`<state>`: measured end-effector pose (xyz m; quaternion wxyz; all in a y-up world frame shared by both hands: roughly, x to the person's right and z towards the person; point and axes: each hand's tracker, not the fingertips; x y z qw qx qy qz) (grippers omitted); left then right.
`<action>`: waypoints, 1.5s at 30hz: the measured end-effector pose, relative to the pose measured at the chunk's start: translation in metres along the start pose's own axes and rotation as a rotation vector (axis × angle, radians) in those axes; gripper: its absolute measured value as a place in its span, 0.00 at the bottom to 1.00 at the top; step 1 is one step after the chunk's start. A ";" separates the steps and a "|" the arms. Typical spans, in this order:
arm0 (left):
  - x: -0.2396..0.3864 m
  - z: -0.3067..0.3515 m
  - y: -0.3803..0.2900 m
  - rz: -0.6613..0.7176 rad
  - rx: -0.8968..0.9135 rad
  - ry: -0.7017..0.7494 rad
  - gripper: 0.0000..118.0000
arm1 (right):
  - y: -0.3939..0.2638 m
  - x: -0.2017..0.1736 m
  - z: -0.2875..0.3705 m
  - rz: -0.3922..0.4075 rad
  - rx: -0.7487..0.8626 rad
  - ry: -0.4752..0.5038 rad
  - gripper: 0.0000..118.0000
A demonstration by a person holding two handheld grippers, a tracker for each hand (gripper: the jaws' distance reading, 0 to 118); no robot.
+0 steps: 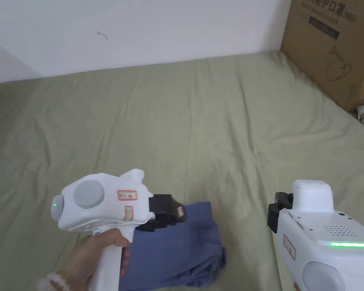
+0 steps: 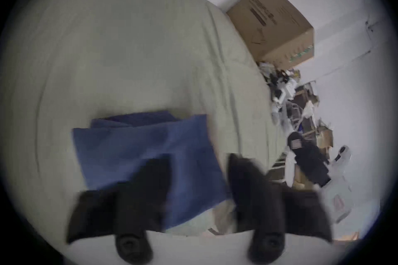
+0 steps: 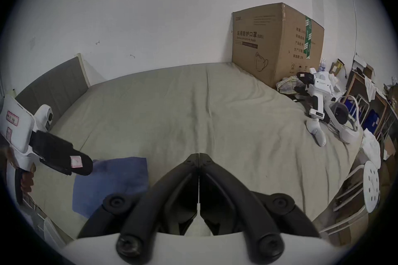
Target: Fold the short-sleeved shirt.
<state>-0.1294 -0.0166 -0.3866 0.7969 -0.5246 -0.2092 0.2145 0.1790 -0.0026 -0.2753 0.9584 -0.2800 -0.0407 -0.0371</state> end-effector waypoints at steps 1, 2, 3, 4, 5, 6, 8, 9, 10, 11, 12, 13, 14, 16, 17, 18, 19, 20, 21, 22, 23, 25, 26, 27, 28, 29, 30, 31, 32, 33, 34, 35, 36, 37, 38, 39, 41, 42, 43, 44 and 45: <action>-0.006 -0.004 -0.004 -0.015 -0.010 0.045 0.06 | -0.001 -0.001 -0.001 0.001 -0.003 0.003 0.01; -0.009 -0.009 -0.010 -0.055 -0.021 0.097 0.05 | -0.001 -0.002 -0.002 0.003 -0.006 0.006 0.01; -0.012 -0.016 -0.016 -0.077 -0.043 0.108 0.05 | -0.002 -0.003 -0.001 0.004 -0.007 0.009 0.01; -0.012 -0.025 -0.022 -0.095 -0.080 0.074 0.05 | -0.003 -0.003 -0.001 0.005 -0.007 0.012 0.01; -0.012 -0.032 -0.027 -0.087 -0.098 0.061 0.05 | -0.003 -0.003 0.000 0.002 -0.006 0.011 0.01; -0.011 -0.039 -0.033 -0.039 -0.097 0.025 0.05 | -0.004 -0.002 0.000 -0.002 -0.006 0.013 0.01; -0.002 -0.055 -0.042 -0.013 -0.113 -0.048 0.05 | -0.004 -0.001 0.000 -0.008 -0.010 0.013 0.01; 0.004 -0.063 -0.047 -0.008 -0.119 -0.058 0.05 | -0.004 0.000 0.000 -0.008 -0.011 0.011 0.01; 0.011 -0.071 -0.051 -0.018 -0.126 -0.057 0.05 | -0.004 0.002 0.001 -0.007 -0.011 0.011 0.01; 0.018 -0.080 -0.056 -0.023 -0.138 -0.058 0.05 | -0.005 0.003 0.003 -0.005 -0.008 0.008 0.01; 0.027 -0.084 -0.060 -0.030 -0.149 -0.057 0.05 | -0.004 0.004 0.004 -0.003 -0.006 0.006 0.01; 0.034 -0.092 -0.064 -0.050 -0.165 -0.073 0.05 | -0.004 0.005 0.004 0.000 -0.006 0.004 0.01; 0.039 -0.099 -0.068 -0.058 -0.176 -0.078 0.05 | -0.004 0.006 0.005 0.001 -0.006 0.001 0.01; 0.050 -0.113 -0.075 -0.093 -0.195 -0.067 0.05 | -0.004 0.010 0.006 -0.007 -0.003 -0.010 0.01; 0.051 -0.121 -0.078 -0.072 -0.207 -0.071 0.05 | -0.004 0.011 0.007 -0.016 -0.003 -0.009 0.01; 0.051 -0.128 -0.080 -0.050 -0.224 -0.083 0.05 | -0.004 0.013 0.007 -0.024 -0.004 -0.009 0.01; 0.051 -0.132 -0.083 -0.016 -0.235 -0.115 0.05 | -0.004 0.014 0.008 -0.028 -0.004 -0.010 0.01; 0.051 -0.135 -0.085 0.001 -0.254 -0.143 0.05 | -0.004 0.015 0.009 -0.027 -0.004 -0.013 0.01; 0.052 -0.139 -0.089 -0.024 -0.278 -0.162 0.05 | -0.004 0.015 0.010 -0.024 -0.005 -0.019 0.01; 0.055 -0.138 -0.094 -0.063 -0.267 -0.150 0.05 | -0.003 0.015 0.011 -0.020 -0.005 -0.023 0.01; 0.058 -0.133 -0.098 -0.137 -0.231 -0.110 0.05 | -0.002 0.016 0.013 -0.018 -0.004 -0.024 0.01; 0.054 -0.115 -0.098 -0.120 -0.183 -0.137 0.05 | 0.000 0.017 0.016 -0.010 0.001 -0.027 0.01; 0.051 -0.106 -0.097 -0.092 -0.159 -0.176 0.05 | 0.002 0.016 0.017 -0.007 0.007 -0.029 0.01; 0.046 -0.094 -0.094 -0.062 -0.138 -0.208 0.05 | 0.004 0.015 0.017 -0.004 0.008 -0.027 0.01; 0.042 -0.076 -0.089 -0.066 -0.102 -0.237 0.05 | 0.008 0.014 0.017 0.000 0.007 -0.024 0.01; 0.039 -0.060 -0.086 -0.082 -0.065 -0.239 0.05 | 0.012 0.011 0.018 0.004 0.011 -0.020 0.01; 0.036 -0.042 -0.082 -0.091 -0.025 -0.225 0.05 | 0.015 0.008 0.019 0.010 0.018 -0.010 0.01; 0.030 -0.024 -0.078 -0.099 0.013 -0.227 0.05 | 0.020 0.003 0.020 0.018 0.027 0.003 0.01; 0.022 -0.007 -0.073 -0.103 0.044 -0.232 0.05 | 0.025 -0.002 0.021 0.028 0.029 0.017 0.01; 0.012 0.010 -0.071 -0.083 0.082 -0.238 0.05 | 0.030 -0.009 0.021 0.044 0.031 0.048 0.01; -0.001 0.024 -0.069 -0.064 0.116 -0.248 0.05 | 0.035 -0.016 0.022 0.059 0.030 0.086 0.01; -0.015 0.037 -0.069 -0.044 0.129 -0.247 0.05 | 0.040 -0.025 0.022 0.077 0.020 0.118 0.01; -0.029 0.048 -0.068 -0.028 0.150 -0.228 0.05 | 0.044 -0.034 0.022 0.092 0.019 0.150 0.01; -0.045 0.058 -0.071 -0.020 0.173 -0.196 0.05 | 0.048 -0.044 0.021 0.109 -0.003 0.192 0.01; -0.060 0.065 -0.074 0.012 0.180 -0.166 0.05 | 0.051 -0.053 0.018 0.114 -0.038 0.228 0.01; -0.076 0.072 -0.079 0.059 0.185 -0.153 0.05 | 0.054 -0.063 0.013 0.114 -0.085 0.272 0.01; -0.104 0.082 -0.091 0.121 0.205 -0.149 0.05 | 0.053 -0.084 -0.002 0.131 -0.198 0.353 0.01; -0.115 0.087 -0.097 0.143 0.219 -0.154 0.05 | 0.050 -0.094 -0.010 0.144 -0.248 0.376 0.01; -0.125 0.092 -0.103 0.160 0.229 -0.154 0.05 | 0.044 -0.102 -0.019 0.158 -0.299 0.403 0.01; -0.132 0.094 -0.108 0.183 0.236 -0.147 0.05 | 0.038 -0.108 -0.028 0.152 -0.338 0.415 0.01; -0.139 0.096 -0.112 0.185 0.243 -0.145 0.05 | 0.031 -0.115 -0.038 0.145 -0.397 0.418 0.01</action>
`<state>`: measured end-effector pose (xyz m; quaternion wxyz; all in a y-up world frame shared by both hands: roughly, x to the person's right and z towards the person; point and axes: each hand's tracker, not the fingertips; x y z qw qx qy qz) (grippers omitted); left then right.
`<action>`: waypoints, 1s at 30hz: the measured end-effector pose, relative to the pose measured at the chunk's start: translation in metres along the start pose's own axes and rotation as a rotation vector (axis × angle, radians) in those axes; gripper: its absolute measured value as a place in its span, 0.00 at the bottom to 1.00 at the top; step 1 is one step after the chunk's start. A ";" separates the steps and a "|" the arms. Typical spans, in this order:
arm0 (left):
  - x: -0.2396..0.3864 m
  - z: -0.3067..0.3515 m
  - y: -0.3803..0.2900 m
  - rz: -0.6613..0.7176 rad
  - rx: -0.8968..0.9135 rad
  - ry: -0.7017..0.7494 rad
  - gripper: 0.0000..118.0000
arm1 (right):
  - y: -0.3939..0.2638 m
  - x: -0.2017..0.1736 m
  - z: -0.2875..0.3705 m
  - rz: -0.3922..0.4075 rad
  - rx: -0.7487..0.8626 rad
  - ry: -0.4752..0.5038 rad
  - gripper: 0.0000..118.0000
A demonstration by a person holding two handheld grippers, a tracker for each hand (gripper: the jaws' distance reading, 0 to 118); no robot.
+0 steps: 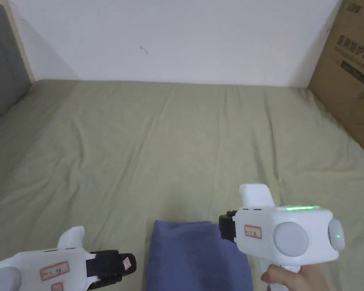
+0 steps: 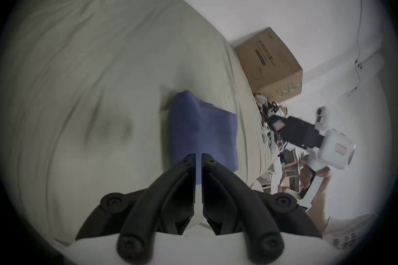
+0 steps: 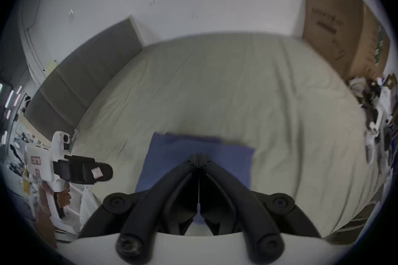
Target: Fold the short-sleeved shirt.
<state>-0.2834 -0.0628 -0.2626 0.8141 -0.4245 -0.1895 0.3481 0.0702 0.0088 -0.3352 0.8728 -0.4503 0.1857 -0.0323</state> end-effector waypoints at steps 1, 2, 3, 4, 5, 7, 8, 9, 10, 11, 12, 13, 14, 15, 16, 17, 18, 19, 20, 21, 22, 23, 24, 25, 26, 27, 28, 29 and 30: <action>-0.007 0.003 -0.002 0.006 0.002 -0.005 0.05 | -0.002 -0.001 -0.013 -0.011 -0.034 -0.004 0.01; -0.012 0.004 -0.002 0.020 0.000 -0.012 0.05 | -0.004 -0.002 -0.022 -0.010 -0.071 0.000 0.01; -0.015 0.003 -0.003 0.026 -0.003 -0.018 0.05 | -0.005 -0.003 -0.035 -0.014 -0.101 -0.007 0.01; -0.018 0.002 -0.004 0.031 -0.006 -0.024 0.05 | -0.005 -0.004 -0.045 -0.018 -0.142 -0.020 0.01; -0.021 0.001 -0.004 0.038 -0.007 -0.029 0.05 | -0.007 -0.004 -0.055 -0.016 -0.186 -0.012 0.01; -0.024 -0.005 -0.005 0.049 -0.017 -0.049 0.05 | -0.011 -0.001 -0.076 -0.044 -0.248 -0.004 0.01; -0.026 -0.008 -0.005 0.060 -0.021 -0.060 0.05 | -0.014 0.002 -0.087 -0.070 -0.281 0.005 0.01; -0.028 -0.011 -0.004 0.064 -0.029 -0.071 0.05 | -0.018 0.004 -0.094 -0.087 -0.304 -0.009 0.01; -0.028 -0.014 -0.004 0.066 -0.033 -0.073 0.06 | -0.021 0.006 -0.098 -0.102 -0.304 -0.007 0.01; -0.028 -0.017 -0.004 0.067 -0.034 -0.071 0.08 | -0.022 0.009 -0.101 -0.113 -0.294 0.002 0.01; -0.029 -0.021 -0.003 0.065 -0.039 -0.069 0.15 | -0.022 0.010 -0.100 -0.135 -0.291 0.004 0.01; -0.029 -0.024 -0.002 0.065 -0.052 -0.068 0.32 | -0.023 0.011 -0.099 -0.150 -0.285 0.011 0.01; -0.030 -0.029 0.000 0.065 -0.063 -0.071 0.53 | -0.023 0.012 -0.098 -0.149 -0.285 0.012 0.01; -0.030 -0.034 0.001 0.065 -0.089 -0.087 0.77 | -0.023 0.012 -0.098 -0.147 -0.286 0.014 0.01; -0.030 -0.042 0.003 0.063 -0.127 -0.109 0.97 | -0.023 0.012 -0.098 -0.138 -0.284 0.017 0.01; -0.030 -0.049 0.004 0.060 -0.141 -0.125 1.00 | -0.024 0.011 -0.096 -0.132 -0.282 0.018 0.01; -0.030 -0.057 0.007 0.060 -0.146 -0.137 0.99 | -0.025 0.011 -0.096 -0.132 -0.280 0.018 0.01; -0.031 -0.062 0.009 0.061 -0.134 -0.129 1.00 | -0.025 0.011 -0.096 -0.135 -0.277 0.018 0.01; -0.032 -0.071 0.012 0.074 -0.149 -0.140 1.00 | -0.026 0.011 -0.095 -0.137 -0.274 0.018 0.01; -0.034 -0.081 0.015 0.104 -0.171 -0.160 1.00 | -0.027 0.011 -0.096 -0.139 -0.271 0.019 0.01; -0.037 -0.091 0.016 0.140 -0.180 -0.191 1.00 | -0.027 0.012 -0.095 -0.142 -0.269 0.023 0.01; -0.040 -0.101 0.018 0.162 -0.187 -0.225 1.00 | -0.028 0.014 -0.095 -0.148 -0.267 0.027 0.01; -0.042 -0.113 0.019 0.188 -0.198 -0.265 1.00 | -0.028 0.015 -0.095 -0.158 -0.265 0.033 0.01; -0.044 -0.124 0.020 0.212 -0.202 -0.296 1.00 | -0.029 0.017 -0.094 -0.169 -0.263 0.039 0.01; -0.044 -0.133 0.022 0.213 -0.203 -0.338 1.00 | -0.029 0.018 -0.093 -0.179 -0.260 0.045 0.01; -0.043 -0.140 0.025 0.226 -0.200 -0.360 1.00 | -0.031 0.019 -0.093 -0.187 -0.257 0.050 0.01; -0.039 -0.147 0.027 0.238 -0.201 -0.369 1.00 | -0.032 0.020 -0.092 -0.191 -0.252 0.055 0.01; -0.036 -0.156 0.029 0.230 -0.221 -0.375 1.00 | -0.032 0.021 -0.092 -0.198 -0.248 0.061 0.01; -0.032 -0.162 0.030 0.215 -0.251 -0.381 1.00 | -0.033 0.023 -0.092 -0.205 -0.244 0.067 0.01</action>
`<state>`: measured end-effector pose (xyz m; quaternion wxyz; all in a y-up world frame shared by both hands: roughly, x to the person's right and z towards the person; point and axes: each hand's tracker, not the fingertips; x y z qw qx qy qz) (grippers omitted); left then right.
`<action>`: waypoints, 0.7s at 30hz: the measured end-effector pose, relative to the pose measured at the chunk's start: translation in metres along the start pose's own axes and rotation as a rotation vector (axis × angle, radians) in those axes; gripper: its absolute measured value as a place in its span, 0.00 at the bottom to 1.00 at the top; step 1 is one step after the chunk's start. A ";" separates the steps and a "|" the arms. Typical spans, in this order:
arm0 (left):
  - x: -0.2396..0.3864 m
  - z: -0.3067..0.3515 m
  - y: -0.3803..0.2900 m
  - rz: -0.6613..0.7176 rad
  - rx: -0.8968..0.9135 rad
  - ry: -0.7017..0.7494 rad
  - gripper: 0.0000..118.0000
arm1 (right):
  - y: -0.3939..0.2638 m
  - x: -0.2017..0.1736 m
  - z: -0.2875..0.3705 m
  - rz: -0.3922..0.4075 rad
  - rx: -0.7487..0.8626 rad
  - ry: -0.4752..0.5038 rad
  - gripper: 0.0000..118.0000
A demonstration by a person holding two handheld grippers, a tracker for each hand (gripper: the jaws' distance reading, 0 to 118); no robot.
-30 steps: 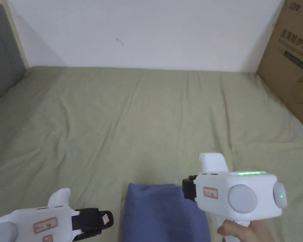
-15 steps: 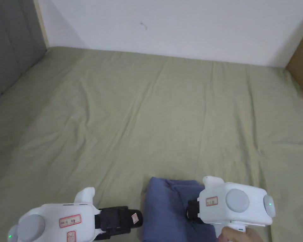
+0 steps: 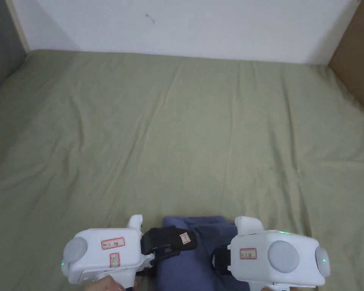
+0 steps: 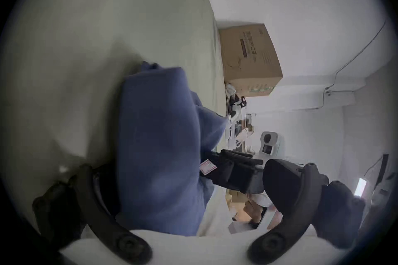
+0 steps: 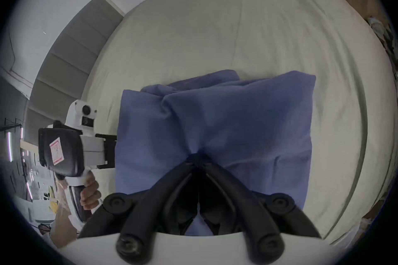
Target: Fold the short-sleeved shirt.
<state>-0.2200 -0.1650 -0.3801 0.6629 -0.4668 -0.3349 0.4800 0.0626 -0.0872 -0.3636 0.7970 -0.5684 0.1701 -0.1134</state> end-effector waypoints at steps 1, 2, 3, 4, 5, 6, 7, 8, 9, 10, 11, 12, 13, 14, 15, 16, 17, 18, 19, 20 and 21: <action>0.004 -0.006 0.002 -0.018 -0.040 0.002 1.00 | -0.001 0.001 0.000 -0.006 0.002 0.006 0.01; 0.005 -0.009 0.004 -0.057 -0.067 0.026 0.99 | -0.001 0.002 0.001 -0.015 0.004 0.012 0.01; 0.008 -0.009 0.004 -0.075 -0.081 0.040 0.95 | 0.000 0.003 0.001 -0.022 0.006 0.018 0.01; 0.007 -0.006 0.005 -0.093 -0.076 0.076 0.79 | -0.001 0.004 0.003 -0.024 0.009 0.019 0.01; 0.005 -0.003 0.006 -0.092 -0.063 0.139 0.49 | -0.001 0.004 0.004 -0.026 0.013 0.020 0.01; -0.003 -0.004 0.007 -0.061 -0.068 0.242 0.19 | -0.002 0.002 0.007 -0.027 0.019 0.017 0.01; -0.017 -0.003 0.009 0.012 -0.092 0.217 0.19 | -0.002 0.002 0.009 -0.025 0.028 0.010 0.01; -0.019 0.000 0.009 0.107 -0.085 0.079 0.19 | -0.003 -0.001 0.012 -0.022 0.035 0.002 0.01; -0.017 0.003 0.012 0.114 -0.072 0.062 0.19 | -0.004 -0.004 0.017 -0.014 0.066 -0.009 0.01; -0.006 0.001 0.012 0.060 -0.088 0.128 0.19 | -0.006 -0.008 0.025 0.006 0.123 -0.017 0.01; 0.000 0.001 0.013 -0.015 -0.106 0.183 0.19 | -0.007 -0.013 0.034 0.021 0.173 -0.019 0.01; 0.004 0.002 0.013 -0.048 -0.111 0.193 0.20 | -0.008 -0.019 0.042 0.037 0.218 -0.036 0.01; 0.008 0.005 0.015 -0.048 -0.109 0.202 0.20 | -0.008 -0.026 0.051 0.057 0.277 -0.067 0.01; 0.011 0.009 0.016 -0.029 -0.105 0.211 0.20 | -0.008 -0.034 0.059 0.075 0.328 -0.102 0.02; 0.012 0.015 0.016 -0.045 -0.102 0.223 0.20 | -0.008 -0.042 0.068 0.087 0.405 -0.143 0.01; 0.014 0.022 0.016 -0.058 -0.099 0.241 0.20 | -0.010 -0.051 0.077 0.107 0.476 -0.167 0.01; 0.016 0.033 0.017 -0.060 -0.094 0.265 0.20 | -0.011 -0.060 0.085 0.136 0.525 -0.182 0.01; 0.017 0.046 0.017 -0.067 -0.086 0.287 0.20 | -0.010 -0.061 0.086 0.167 0.560 -0.210 0.01; 0.017 0.060 0.016 -0.082 -0.077 0.323 0.20 | -0.010 -0.080 0.096 0.204 0.601 -0.245 0.01; 0.018 0.072 0.016 -0.082 -0.070 0.350 0.20 | -0.012 -0.091 0.100 0.230 0.635 -0.276 0.02; 0.018 0.090 0.017 -0.091 -0.059 0.391 0.20 | -0.014 -0.101 0.104 0.256 0.669 -0.284 0.01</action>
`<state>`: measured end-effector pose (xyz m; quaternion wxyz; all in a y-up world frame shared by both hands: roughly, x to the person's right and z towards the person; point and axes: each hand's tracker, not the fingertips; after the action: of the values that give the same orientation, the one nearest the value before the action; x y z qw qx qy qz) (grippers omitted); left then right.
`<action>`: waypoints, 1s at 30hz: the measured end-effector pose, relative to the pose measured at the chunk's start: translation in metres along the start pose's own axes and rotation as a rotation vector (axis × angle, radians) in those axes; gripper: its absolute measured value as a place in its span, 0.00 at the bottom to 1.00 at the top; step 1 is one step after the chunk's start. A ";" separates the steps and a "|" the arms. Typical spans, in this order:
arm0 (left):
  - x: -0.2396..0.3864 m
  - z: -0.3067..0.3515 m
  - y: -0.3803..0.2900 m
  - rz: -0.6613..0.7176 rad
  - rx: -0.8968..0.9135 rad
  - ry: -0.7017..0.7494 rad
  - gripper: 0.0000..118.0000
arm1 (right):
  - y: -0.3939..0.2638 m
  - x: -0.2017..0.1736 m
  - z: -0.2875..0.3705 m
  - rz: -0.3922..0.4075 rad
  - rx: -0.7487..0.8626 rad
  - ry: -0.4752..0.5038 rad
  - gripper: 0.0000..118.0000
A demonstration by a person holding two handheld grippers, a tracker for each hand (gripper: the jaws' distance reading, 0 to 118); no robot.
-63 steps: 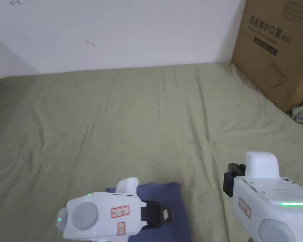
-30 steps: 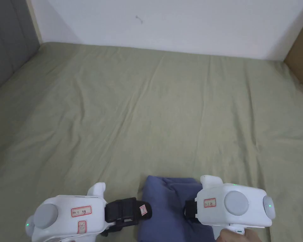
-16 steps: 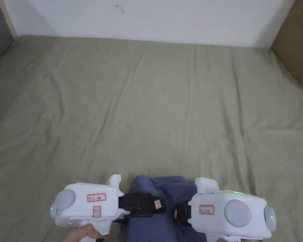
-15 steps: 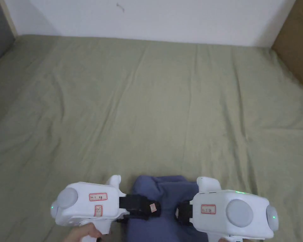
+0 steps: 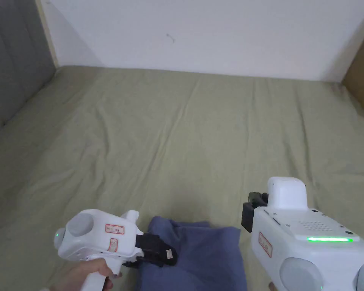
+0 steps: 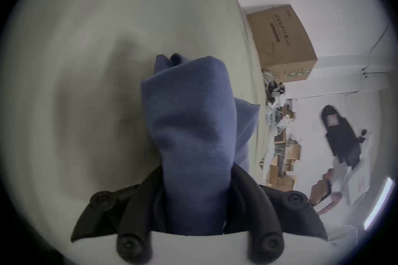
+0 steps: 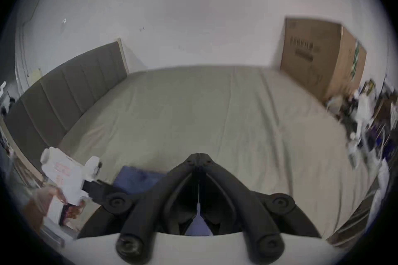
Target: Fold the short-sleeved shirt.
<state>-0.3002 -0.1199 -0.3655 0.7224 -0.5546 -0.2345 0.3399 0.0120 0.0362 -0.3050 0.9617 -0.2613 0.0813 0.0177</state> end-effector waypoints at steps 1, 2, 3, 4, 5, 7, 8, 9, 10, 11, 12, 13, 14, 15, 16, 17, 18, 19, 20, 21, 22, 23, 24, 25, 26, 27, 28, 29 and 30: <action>-0.006 0.015 -0.001 -0.010 0.009 0.040 0.20 | 0.003 -0.007 0.004 0.006 0.030 -0.009 0.01; -0.012 0.028 -0.002 -0.004 0.017 0.076 0.20 | 0.006 -0.013 0.007 0.007 0.048 -0.026 0.01; -0.020 0.043 -0.003 -0.001 0.025 0.121 0.20 | 0.007 -0.021 0.012 0.004 0.084 -0.040 0.01; -0.026 0.058 -0.003 -0.009 0.030 0.165 0.20 | 0.008 -0.027 0.018 -0.004 0.133 -0.047 0.01; -0.031 0.072 -0.003 -0.014 0.043 0.214 0.20 | 0.008 -0.033 0.024 -0.010 0.188 -0.093 0.01; -0.040 0.097 -0.003 -0.032 0.040 0.299 0.20 | 0.006 -0.044 0.035 -0.006 0.285 -0.166 0.01; -0.045 0.109 -0.002 -0.033 0.049 0.355 0.20 | 0.006 -0.048 0.039 -0.011 0.314 -0.154 0.01; -0.049 0.120 -0.001 -0.046 0.049 0.400 0.20 | 0.008 -0.051 0.040 -0.001 0.312 -0.139 0.01; -0.053 0.130 0.001 -0.048 0.051 0.443 0.20 | 0.009 -0.056 0.041 0.012 0.300 -0.131 0.01; -0.056 0.138 0.002 -0.042 0.055 0.484 0.20 | 0.010 -0.059 0.039 0.033 0.291 -0.130 0.01; -0.059 0.146 0.003 -0.058 0.050 0.528 0.20 | 0.011 -0.063 0.037 0.045 0.286 -0.131 0.01; -0.061 0.152 0.005 -0.072 0.045 0.582 0.20 | 0.010 -0.064 0.036 0.042 0.284 -0.125 0.01; -0.064 0.158 0.008 -0.084 0.038 0.644 0.20 | 0.010 -0.065 0.036 0.036 0.277 -0.116 0.01; -0.067 0.164 0.010 -0.096 0.031 0.695 0.20 | 0.010 -0.065 0.035 0.027 0.268 -0.107 0.01; -0.069 0.170 0.012 -0.105 0.040 0.755 0.20 | 0.010 -0.066 0.033 0.026 0.261 -0.099 0.01; -0.072 0.175 0.014 -0.114 0.042 0.802 0.20 | 0.010 -0.067 0.032 0.028 0.256 -0.100 0.01; -0.077 0.181 0.016 -0.119 0.046 0.857 0.20 | 0.009 -0.068 0.031 0.035 0.251 -0.104 0.01; -0.084 0.186 0.019 -0.111 0.047 0.900 0.20 | 0.009 -0.068 0.030 0.042 0.248 -0.108 0.01; -0.090 0.191 0.021 -0.104 0.042 0.939 0.20 | 0.009 -0.067 0.029 0.045 0.243 -0.109 0.01; -0.094 0.194 0.023 -0.098 0.046 0.987 0.20 | 0.009 -0.066 0.028 0.046 0.236 -0.106 0.01; -0.099 0.197 0.024 -0.094 0.050 1.024 0.29 | 0.008 -0.066 0.028 0.046 0.232 -0.104 0.01; -0.100 0.198 0.025 -0.084 0.059 1.043 0.46 | 0.007 -0.065 0.027 0.044 0.227 -0.105 0.01; -0.093 0.200 0.019 -0.081 0.079 1.067 0.63 | 0.007 -0.064 0.026 0.043 0.219 -0.106 0.01; -0.092 0.201 0.017 -0.093 0.086 1.096 0.81 | 0.007 -0.062 0.024 0.041 0.214 -0.106 0.01; -0.089 0.203 0.015 -0.105 0.110 1.105 0.90 | 0.006 -0.061 0.024 0.040 0.206 -0.105 0.01; -0.085 0.207 0.012 -0.113 0.144 1.097 0.94 | 0.006 -0.059 0.023 0.037 0.199 -0.105 0.01; -0.079 0.210 0.010 -0.113 0.177 1.071 0.93 | 0.005 -0.057 0.022 0.032 0.193 -0.105 0.01; -0.068 0.214 0.007 -0.097 0.207 1.029 0.93 | 0.005 -0.055 0.021 0.023 0.184 -0.102 0.01; -0.060 0.217 0.005 -0.080 0.221 0.988 0.93 | 0.005 -0.053 0.020 0.014 0.176 -0.099 0.01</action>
<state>-0.4964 -0.0249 -0.3083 0.8138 -0.5602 0.1514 0.0321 -0.0378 0.0513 -0.2816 0.9836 -0.1740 0.0367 0.0299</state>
